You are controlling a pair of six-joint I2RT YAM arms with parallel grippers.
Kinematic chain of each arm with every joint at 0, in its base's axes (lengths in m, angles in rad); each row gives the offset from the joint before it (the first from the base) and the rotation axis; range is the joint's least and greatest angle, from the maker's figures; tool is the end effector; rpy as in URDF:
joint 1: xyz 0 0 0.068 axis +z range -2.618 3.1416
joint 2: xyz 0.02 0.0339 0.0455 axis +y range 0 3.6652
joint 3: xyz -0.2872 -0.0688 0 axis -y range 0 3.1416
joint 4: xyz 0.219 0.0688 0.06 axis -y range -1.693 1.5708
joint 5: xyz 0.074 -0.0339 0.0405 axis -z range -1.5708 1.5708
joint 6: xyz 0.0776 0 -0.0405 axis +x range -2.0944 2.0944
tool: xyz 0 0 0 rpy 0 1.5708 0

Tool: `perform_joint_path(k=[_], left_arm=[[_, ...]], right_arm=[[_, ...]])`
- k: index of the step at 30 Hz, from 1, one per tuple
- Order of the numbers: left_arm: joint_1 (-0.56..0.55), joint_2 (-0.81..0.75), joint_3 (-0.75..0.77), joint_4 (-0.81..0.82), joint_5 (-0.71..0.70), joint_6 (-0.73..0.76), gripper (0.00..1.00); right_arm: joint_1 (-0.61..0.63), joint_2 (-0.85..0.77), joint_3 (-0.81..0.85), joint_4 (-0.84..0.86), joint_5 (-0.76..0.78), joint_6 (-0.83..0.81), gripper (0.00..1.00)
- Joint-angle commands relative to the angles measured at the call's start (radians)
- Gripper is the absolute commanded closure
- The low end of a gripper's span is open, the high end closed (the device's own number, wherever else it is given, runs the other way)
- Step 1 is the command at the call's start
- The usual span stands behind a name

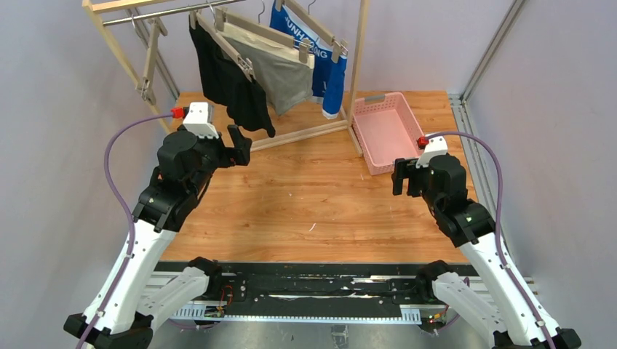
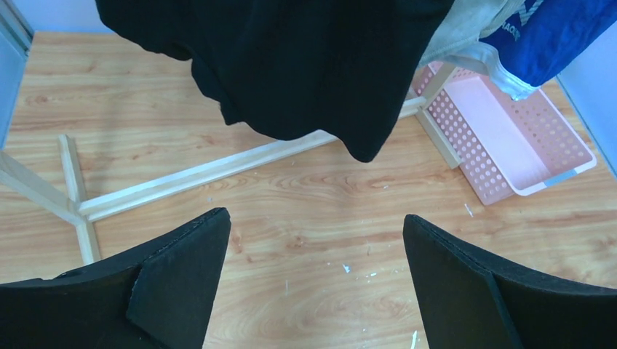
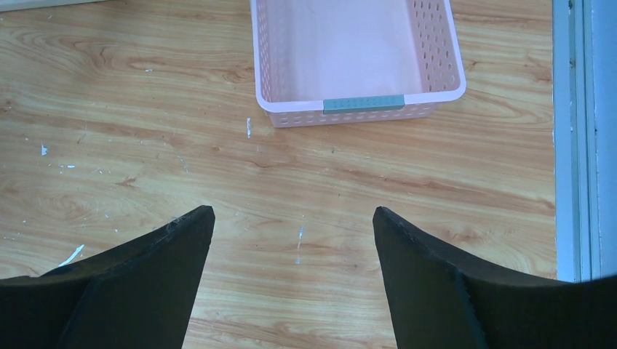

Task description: Remove the underwear clipped to the hanger

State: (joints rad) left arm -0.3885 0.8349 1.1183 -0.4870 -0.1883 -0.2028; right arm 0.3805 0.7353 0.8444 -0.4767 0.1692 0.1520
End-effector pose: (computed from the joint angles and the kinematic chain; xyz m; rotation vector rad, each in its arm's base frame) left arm 0.1608 -0.0501 0.4148 0.0286 1.7779 -0.2606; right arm 0.1521 0.0468 0.3356 -0.1086 1.9346 0.1911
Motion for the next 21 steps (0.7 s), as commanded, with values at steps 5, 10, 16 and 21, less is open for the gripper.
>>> perform_joint_path(k=[5, 10, 16, 21], left_arm=[[-0.005, 0.055, 0.148, -0.012, 0.032, 0.042, 0.02], [-0.004, 0.131, 0.294, -0.005, 0.093, 0.060, 0.02], [-0.004, 0.287, 0.552, -0.071, 0.089, 0.102, 0.02], [-0.005, 0.449, 0.833, -0.160, 0.097, 0.127, 0.02]], right_arm=[[0.011, -0.037, 0.035, 0.012, -0.006, -0.032, 0.18], [0.011, -0.053, 0.033, 0.019, -0.034, -0.047, 0.18], [0.013, -0.006, 0.049, 0.015, -0.069, -0.060, 0.18], [0.019, 0.000, 0.057, 0.009, -0.086, -0.061, 0.18]])
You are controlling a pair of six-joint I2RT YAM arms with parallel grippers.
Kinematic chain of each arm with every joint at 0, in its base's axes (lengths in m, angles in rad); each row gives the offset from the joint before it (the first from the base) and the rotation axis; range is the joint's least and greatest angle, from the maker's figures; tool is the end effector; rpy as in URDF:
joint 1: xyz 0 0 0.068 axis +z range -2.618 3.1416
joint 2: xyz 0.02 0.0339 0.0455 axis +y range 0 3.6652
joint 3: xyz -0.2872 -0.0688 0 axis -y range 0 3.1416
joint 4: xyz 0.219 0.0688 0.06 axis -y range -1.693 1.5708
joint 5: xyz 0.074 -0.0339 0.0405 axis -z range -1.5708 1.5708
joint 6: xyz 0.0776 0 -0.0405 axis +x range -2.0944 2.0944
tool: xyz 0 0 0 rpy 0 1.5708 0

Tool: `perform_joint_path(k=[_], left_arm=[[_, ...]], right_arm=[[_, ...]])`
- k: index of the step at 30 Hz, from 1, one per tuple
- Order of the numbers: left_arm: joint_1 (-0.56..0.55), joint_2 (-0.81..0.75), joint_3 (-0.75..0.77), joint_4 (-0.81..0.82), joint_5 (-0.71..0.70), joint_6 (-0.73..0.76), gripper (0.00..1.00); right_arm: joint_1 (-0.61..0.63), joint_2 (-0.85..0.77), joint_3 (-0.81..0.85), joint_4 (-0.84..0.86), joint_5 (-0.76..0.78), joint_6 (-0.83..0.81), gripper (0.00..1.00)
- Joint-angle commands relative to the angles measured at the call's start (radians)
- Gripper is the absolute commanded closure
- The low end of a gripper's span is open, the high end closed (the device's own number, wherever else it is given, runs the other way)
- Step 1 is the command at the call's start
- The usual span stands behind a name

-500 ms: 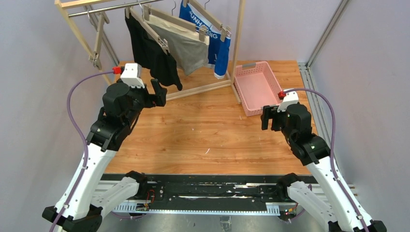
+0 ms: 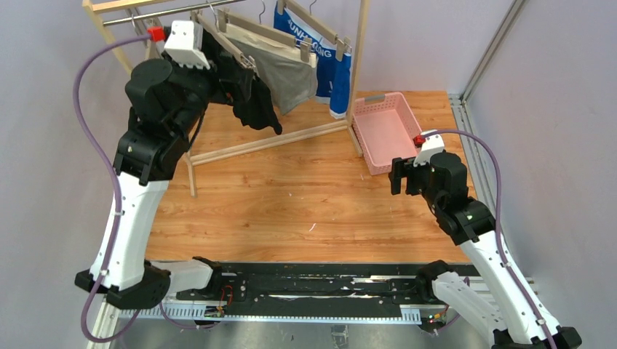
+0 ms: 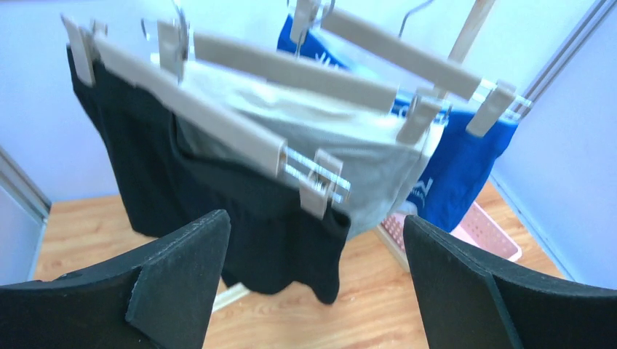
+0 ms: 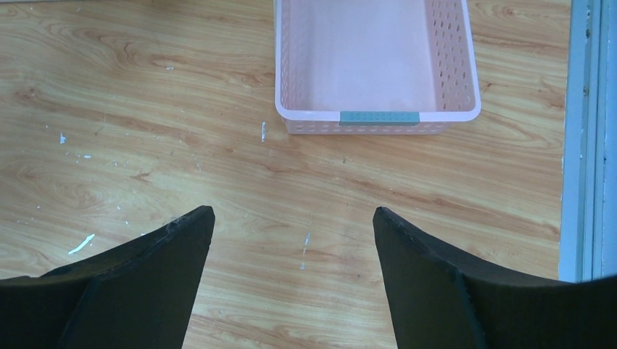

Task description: Remove the underwear clipped to the hanger

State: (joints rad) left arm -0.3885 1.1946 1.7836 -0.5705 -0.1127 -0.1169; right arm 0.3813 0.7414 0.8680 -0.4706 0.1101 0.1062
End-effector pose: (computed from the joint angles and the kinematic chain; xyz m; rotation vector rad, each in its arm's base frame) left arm 0.2017 -0.0731 0.5550 0.1222 1.5560 -0.3117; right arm 0.1518 0.0517 0.3437 -0.1892 1.9096 0.2232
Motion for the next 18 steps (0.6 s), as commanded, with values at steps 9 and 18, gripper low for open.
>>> perform_joint_path(k=[9, 18], left_arm=[[-0.004, 0.212, 0.366, -0.129, 0.001, -0.004, 0.02], [-0.004, 0.221, 0.392, -0.158, -0.145, 0.012, 0.08]], right_arm=[[0.022, -0.024, 0.014, 0.017, -0.028, -0.019, 0.18], [0.024, -0.001, 0.009, 0.042, -0.048, -0.011, 0.17]])
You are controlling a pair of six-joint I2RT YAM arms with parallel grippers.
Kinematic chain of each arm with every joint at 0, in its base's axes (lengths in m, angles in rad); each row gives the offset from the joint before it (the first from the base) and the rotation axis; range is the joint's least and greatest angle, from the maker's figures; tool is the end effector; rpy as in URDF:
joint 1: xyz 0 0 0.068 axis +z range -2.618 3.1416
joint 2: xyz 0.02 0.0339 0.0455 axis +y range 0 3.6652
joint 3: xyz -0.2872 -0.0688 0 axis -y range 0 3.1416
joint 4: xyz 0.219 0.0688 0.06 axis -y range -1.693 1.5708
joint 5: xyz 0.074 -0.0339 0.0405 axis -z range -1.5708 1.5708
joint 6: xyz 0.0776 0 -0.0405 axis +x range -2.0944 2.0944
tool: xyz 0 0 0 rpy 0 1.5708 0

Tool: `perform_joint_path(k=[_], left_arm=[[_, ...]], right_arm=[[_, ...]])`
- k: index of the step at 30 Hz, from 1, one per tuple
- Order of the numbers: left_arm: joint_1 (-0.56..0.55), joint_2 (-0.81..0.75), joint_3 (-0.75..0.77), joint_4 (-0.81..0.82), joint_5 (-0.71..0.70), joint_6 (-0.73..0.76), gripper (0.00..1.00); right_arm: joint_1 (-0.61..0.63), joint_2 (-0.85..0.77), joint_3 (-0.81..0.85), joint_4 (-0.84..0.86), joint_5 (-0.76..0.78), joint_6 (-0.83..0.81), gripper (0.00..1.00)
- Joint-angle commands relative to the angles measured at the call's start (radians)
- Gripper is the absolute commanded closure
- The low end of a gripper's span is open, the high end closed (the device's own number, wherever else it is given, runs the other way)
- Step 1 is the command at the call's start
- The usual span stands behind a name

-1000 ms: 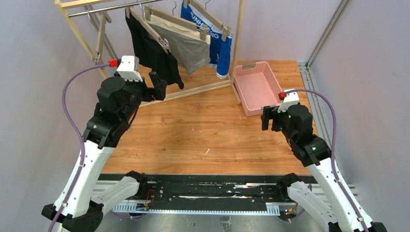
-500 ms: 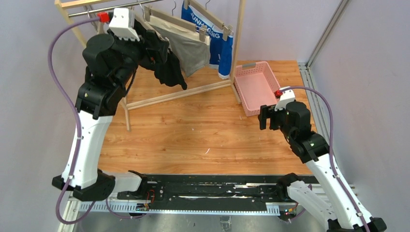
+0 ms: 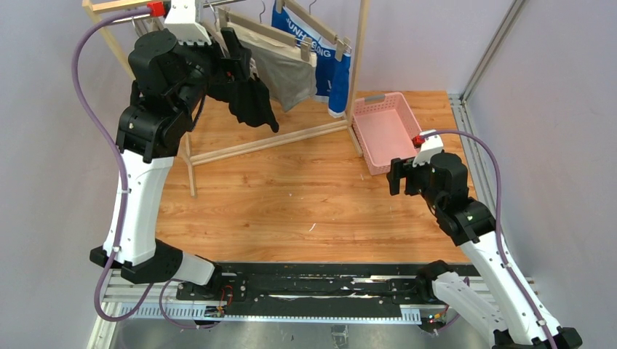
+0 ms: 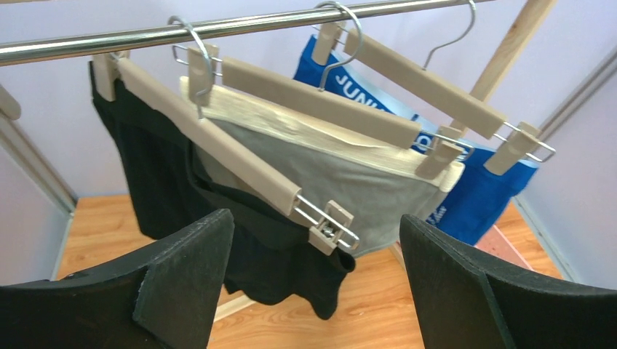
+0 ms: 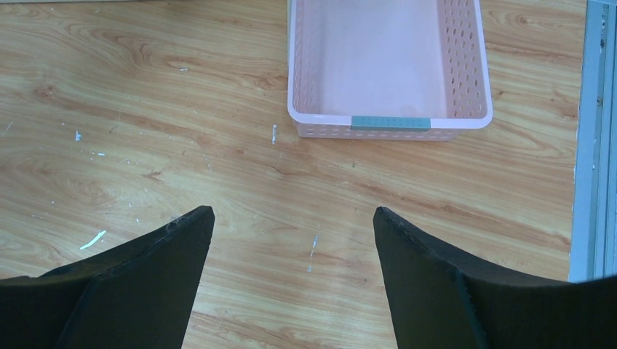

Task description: Remove the underwear clipped to the hanger

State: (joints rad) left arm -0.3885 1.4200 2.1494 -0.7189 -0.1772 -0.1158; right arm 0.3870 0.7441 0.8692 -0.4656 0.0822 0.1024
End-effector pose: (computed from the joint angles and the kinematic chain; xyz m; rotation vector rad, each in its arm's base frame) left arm 0.2370 -0.0822 0.5897 0.0733 1.5645 -0.2591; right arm 0.1516 0.0549 0.3443 -0.2168 1.9058 0.2517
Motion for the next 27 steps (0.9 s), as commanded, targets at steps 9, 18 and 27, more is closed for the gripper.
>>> perform_joint_path(k=[9, 18, 27], left_arm=[[-0.003, 0.020, -0.022, 0.040, -0.157, -0.026, 0.11], [-0.004, 0.083, -0.024, 0.111, -0.174, -0.087, 0.10], [-0.004, 0.179, 0.037, 0.111, -0.229, -0.085, 0.10]], right_arm=[[0.021, -0.003, -0.010, 0.046, -0.053, 0.006, 0.17], [0.027, -0.024, -0.040, 0.061, -0.083, 0.014, 0.17], [0.030, -0.059, -0.071, 0.045, -0.083, 0.026, 0.17]])
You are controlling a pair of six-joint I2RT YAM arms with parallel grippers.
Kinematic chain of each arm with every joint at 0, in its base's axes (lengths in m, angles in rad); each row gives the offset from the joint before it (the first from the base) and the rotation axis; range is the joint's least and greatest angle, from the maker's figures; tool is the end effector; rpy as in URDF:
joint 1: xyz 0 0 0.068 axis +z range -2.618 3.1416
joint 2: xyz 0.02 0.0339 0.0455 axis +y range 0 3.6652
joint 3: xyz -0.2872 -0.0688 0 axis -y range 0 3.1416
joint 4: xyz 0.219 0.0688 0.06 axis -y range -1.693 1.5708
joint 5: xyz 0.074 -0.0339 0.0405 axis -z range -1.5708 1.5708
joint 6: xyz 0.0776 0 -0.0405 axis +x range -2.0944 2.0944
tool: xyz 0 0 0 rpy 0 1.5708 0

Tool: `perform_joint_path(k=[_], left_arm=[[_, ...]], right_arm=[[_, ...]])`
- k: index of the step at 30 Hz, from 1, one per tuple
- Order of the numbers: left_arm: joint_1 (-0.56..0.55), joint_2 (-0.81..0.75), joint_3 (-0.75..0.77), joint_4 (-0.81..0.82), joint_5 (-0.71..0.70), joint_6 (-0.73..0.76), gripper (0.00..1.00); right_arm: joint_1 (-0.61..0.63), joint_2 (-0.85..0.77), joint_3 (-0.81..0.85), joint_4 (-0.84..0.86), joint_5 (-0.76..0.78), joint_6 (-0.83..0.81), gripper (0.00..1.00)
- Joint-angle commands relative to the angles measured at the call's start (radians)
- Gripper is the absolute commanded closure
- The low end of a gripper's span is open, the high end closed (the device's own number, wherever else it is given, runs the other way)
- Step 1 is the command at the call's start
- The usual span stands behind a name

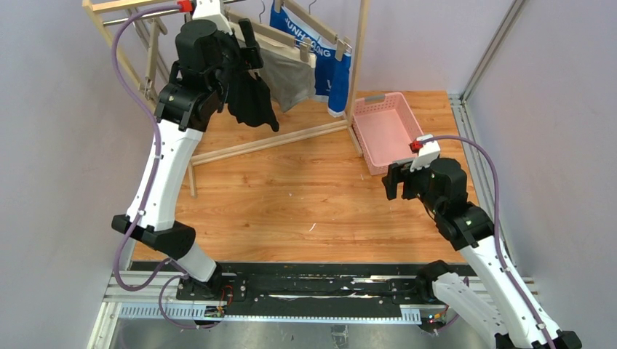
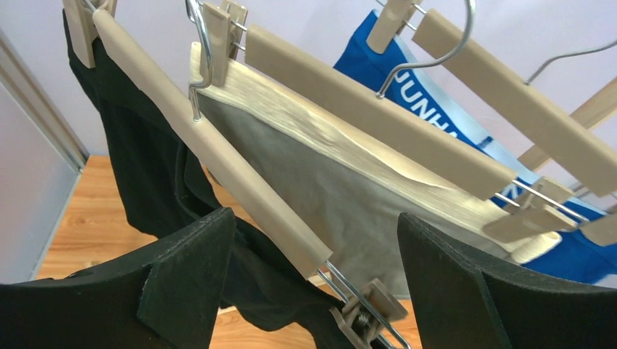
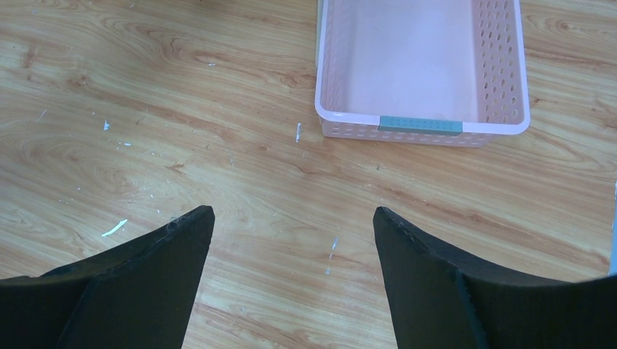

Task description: Remove the underwear clipped to the hanger

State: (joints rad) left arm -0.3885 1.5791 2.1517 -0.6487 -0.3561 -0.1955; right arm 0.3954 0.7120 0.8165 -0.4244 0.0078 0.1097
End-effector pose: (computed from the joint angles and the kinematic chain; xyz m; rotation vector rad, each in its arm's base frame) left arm 0.3066 -0.0963 0.5586 -0.1129 1.6404 -0.1531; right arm 0.1461 0.0603 0.3360 -0.2659 1.8861 0.3365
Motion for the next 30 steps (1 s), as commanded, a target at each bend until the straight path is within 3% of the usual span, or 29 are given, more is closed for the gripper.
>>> perform_joint_path(k=[1, 12, 16, 30], left_arm=[[-0.004, 0.028, 0.041, 0.043, -0.064, 0.001, 0.11], [0.006, 0.036, 0.067, 0.035, -0.130, 0.027, 0.19], [0.019, 0.014, 0.037, 0.036, -0.146, 0.028, 0.30], [0.066, -0.065, -0.104, 0.084, -0.160, 0.014, 0.43]], right_arm=[[0.022, -0.031, -0.023, 0.001, -0.011, 0.021, 0.17], [0.023, -0.025, -0.052, 0.005, -0.033, 0.050, 0.17], [0.023, -0.018, -0.054, 0.006, -0.032, 0.057, 0.17], [0.025, 0.007, -0.043, -0.003, -0.026, 0.067, 0.17]])
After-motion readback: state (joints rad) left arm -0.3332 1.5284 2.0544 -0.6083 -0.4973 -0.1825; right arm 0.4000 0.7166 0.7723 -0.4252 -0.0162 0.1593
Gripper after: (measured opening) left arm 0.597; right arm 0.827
